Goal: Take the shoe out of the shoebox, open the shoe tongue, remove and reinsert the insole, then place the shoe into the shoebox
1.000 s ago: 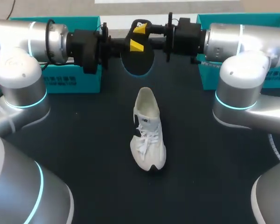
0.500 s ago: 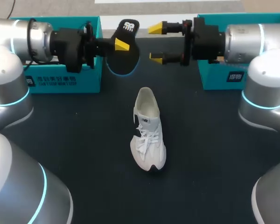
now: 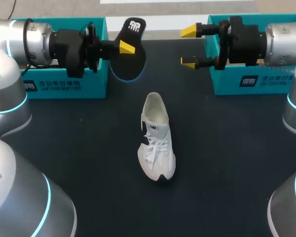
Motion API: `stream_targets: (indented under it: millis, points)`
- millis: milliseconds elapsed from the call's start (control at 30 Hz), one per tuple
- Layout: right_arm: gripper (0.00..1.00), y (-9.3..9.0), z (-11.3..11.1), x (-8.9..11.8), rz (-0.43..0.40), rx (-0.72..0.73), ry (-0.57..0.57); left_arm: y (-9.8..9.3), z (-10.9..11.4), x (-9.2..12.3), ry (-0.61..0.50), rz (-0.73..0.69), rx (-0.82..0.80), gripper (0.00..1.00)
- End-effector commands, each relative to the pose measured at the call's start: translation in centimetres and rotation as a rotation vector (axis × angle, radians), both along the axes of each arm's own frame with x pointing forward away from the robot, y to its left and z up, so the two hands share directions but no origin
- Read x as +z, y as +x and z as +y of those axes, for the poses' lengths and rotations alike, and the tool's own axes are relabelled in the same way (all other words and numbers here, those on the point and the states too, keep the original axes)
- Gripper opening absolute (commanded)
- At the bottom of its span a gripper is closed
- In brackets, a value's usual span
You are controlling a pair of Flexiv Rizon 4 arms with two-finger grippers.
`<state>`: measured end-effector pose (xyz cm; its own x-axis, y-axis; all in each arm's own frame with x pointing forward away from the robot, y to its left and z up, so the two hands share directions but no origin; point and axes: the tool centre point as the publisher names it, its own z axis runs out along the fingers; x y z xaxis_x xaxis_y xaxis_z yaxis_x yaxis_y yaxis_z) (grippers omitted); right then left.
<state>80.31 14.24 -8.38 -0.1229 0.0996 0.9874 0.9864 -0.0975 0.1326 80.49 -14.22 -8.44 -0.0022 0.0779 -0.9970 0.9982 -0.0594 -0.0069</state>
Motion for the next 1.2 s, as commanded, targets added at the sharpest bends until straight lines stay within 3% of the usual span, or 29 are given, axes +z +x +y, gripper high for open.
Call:
stream_targets:
  millis: [33,133,300,333,367,400,533,633,700,1200]
  points:
    - [1.00,0.0,0.0,-0.1,0.000,-0.001,0.000,-0.1,0.0,0.0,0.000,-0.001,0.001,0.00]
    - [1.00,0.0,0.0,-0.1,0.000,-0.001,0.000,-0.1,0.0,0.0,0.000,-0.001,0.001,0.00]
    - [1.00,0.0,0.0,-0.1,0.000,-0.001,0.000,-1.6,-0.6,0.5,0.019,0.748,-0.039,0.00]
    - [1.00,0.0,0.0,-0.1,0.000,-0.001,0.000,-2.0,-0.7,0.7,0.015,0.823,-0.017,0.00]
    - [1.00,0.0,0.0,-0.1,0.000,-0.001,0.000,-2.4,-0.7,0.7,0.078,0.962,-0.025,0.00]
    - [1.00,0.0,0.0,-0.1,0.000,-0.001,0.000,-2.8,-0.7,0.8,0.081,0.999,-0.017,0.00]
    - [1.00,0.0,0.0,-0.1,0.000,-0.001,0.000,-3.7,-0.4,0.9,0.103,1.418,-0.008,0.00]
    - [1.00,0.0,0.0,-0.1,0.000,-0.001,0.000,-4.2,0.0,0.1,0.055,1.706,0.005,0.00]
    - [1.00,0.0,0.0,-0.1,0.000,-0.001,0.000,-4.2,-0.2,-0.6,-0.106,2.043,-0.057,0.00]
    - [1.00,0.0,0.0,-0.1,0.000,-0.001,0.000,-4.2,-0.2,-0.6,-0.106,2.043,-0.057,0.00]
